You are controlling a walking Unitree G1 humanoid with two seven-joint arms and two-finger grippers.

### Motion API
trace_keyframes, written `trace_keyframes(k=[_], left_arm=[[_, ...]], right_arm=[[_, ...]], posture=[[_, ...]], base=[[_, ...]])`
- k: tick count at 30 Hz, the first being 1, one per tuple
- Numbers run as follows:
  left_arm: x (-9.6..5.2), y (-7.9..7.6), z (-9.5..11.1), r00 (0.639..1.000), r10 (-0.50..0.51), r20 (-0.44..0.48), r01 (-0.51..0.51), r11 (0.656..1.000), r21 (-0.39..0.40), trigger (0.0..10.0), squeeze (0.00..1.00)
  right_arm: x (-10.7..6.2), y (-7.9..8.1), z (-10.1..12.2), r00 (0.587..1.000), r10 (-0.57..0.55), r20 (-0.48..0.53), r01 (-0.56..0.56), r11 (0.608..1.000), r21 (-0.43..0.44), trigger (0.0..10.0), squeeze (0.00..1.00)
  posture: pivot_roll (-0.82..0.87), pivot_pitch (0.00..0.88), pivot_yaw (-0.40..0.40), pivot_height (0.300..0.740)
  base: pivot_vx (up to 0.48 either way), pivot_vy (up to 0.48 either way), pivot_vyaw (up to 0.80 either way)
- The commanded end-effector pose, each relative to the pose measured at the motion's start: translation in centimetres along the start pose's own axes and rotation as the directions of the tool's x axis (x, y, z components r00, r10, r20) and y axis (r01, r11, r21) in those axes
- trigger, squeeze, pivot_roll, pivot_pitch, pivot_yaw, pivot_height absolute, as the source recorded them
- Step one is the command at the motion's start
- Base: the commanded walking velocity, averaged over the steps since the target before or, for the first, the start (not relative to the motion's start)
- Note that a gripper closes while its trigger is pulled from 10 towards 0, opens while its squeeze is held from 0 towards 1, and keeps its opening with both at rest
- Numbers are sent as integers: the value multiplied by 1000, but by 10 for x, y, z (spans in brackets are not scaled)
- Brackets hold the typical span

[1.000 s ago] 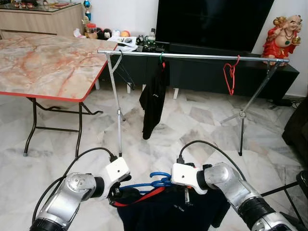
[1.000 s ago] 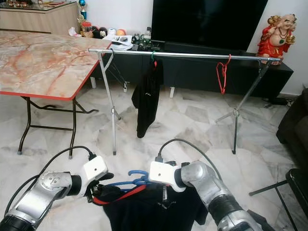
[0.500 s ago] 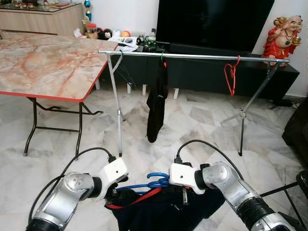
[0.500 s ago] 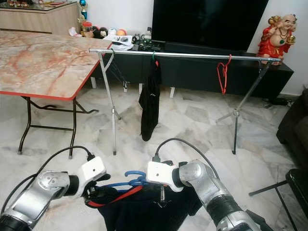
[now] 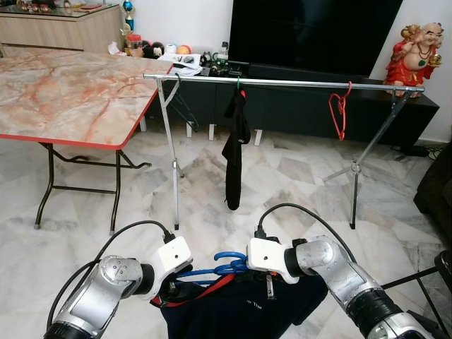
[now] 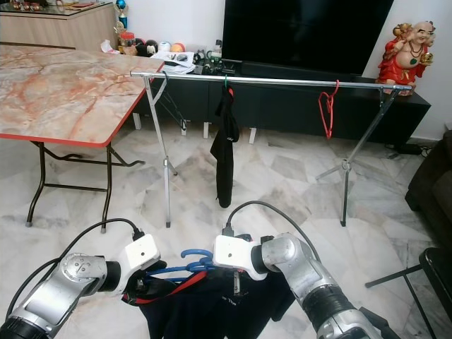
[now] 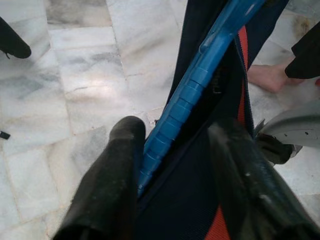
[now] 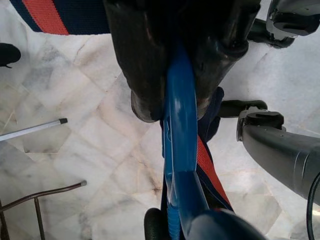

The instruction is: Hang hanger

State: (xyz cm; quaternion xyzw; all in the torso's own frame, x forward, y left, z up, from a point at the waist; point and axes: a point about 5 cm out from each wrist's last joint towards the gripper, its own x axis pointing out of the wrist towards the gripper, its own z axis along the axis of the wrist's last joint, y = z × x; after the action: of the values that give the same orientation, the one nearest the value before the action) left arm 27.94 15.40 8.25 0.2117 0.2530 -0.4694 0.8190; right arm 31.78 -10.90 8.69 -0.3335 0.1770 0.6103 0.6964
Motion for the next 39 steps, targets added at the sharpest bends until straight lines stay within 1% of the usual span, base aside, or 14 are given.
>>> trace_keyframes(k=[1, 13, 18, 19, 20, 27, 28, 29, 35, 36, 38, 39], left_arm=[[3, -4, 3, 999, -34, 11, 34, 999, -1, 0, 0], [6, -10, 2, 998, -65, -2, 65, 998, -7, 0, 0], [6, -10, 2, 997, -77, -14, 77, 997, -4, 0, 0], [6, -10, 2, 997, -80, -16, 80, 997, -4, 0, 0], [5, -11, 1, 996, -85, -18, 85, 996, -4, 0, 0], [5, -12, 1, 995, -99, -27, 99, 995, -2, 0, 0], [5, -12, 1, 995, -100, -28, 100, 995, -2, 0, 0], [5, -13, 1, 994, -101, -30, 101, 995, -1, 0, 0], [4, -13, 0, 993, -108, -38, 108, 994, 1, 0, 0], [4, -13, 0, 993, -108, -40, 108, 994, 0, 0, 0], [4, -13, 0, 993, -108, -41, 108, 994, 0, 0, 0], [4, -13, -1, 993, -109, -45, 109, 994, 1, 0, 0]], right_arm=[[-4, -7, 13, 997, -36, 71, 38, 999, -21, 10000, 0], [-2, -5, 15, 996, -18, 85, 19, 1000, -13, 10000, 0], [-2, -5, 16, 994, -7, 112, 5, 1000, 17, 10000, 0], [-3, -5, 17, 993, 0, 117, -3, 1000, 23, 10000, 129], [-3, -6, 18, 991, 11, 131, -15, 999, 35, 10000, 1000], [-4, -4, 23, 984, 49, 171, -57, 998, 40, 10000, 1000], [-4, -4, 22, 984, 51, 171, -59, 997, 44, 10000, 518], [-4, -4, 21, 984, 52, 169, -61, 997, 49, 10000, 0], [-3, 1, 16, 987, 79, 138, -87, 995, 56, 10000, 0], [-2, 2, 13, 991, 79, 107, -85, 995, 49, 10000, 0], [-2, 2, 12, 992, 77, 96, -81, 996, 46, 10000, 0], [-2, 0, 7, 997, 58, 53, -60, 997, 40, 10000, 0]], posture=[[187, 0, -91, 740], [187, 0, -92, 740], [187, 0, -92, 740], [186, 0, -90, 740], [185, 0, -90, 740], [186, 0, -88, 740], [186, 0, -88, 740], [188, 0, -88, 740], [190, 0, -88, 740], [190, 0, -87, 740], [189, 0, -86, 740], [191, 0, -87, 740]], base=[[0, 0, 0], [0, 0, 0], [0, 0, 0], [0, 0, 0], [0, 0, 0], [0, 0, 0], [0, 0, 0], [0, 0, 0], [0, 0, 0], [0, 0, 0], [0, 0, 0], [0, 0, 0]])
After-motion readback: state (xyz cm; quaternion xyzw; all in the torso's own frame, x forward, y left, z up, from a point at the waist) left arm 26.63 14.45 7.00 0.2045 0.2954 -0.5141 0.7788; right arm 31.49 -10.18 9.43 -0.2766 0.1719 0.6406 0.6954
